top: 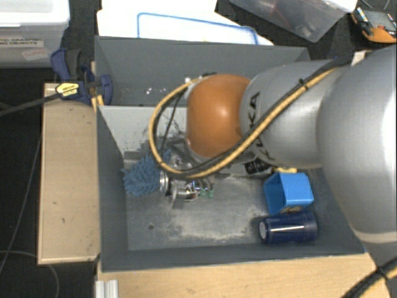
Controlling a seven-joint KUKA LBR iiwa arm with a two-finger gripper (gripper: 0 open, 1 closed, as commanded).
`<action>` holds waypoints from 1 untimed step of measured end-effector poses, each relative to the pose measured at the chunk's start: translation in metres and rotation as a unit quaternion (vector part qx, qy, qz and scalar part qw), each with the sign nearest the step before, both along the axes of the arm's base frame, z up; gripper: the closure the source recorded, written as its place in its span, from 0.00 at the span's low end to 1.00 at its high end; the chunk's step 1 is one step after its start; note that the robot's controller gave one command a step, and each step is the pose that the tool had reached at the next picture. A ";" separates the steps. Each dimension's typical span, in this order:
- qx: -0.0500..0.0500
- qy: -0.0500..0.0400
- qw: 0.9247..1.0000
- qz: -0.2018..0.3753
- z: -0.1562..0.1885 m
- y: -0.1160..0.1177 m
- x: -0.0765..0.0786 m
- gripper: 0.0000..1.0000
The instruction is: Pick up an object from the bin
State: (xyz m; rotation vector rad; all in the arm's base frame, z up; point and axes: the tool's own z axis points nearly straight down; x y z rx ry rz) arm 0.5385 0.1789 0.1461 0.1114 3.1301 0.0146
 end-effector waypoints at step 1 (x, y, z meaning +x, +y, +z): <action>0.000 0.000 1.000 0.000 0.027 0.000 0.000 1.00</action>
Offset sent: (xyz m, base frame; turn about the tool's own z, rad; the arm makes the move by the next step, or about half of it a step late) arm -0.0004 0.0000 0.0268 0.0005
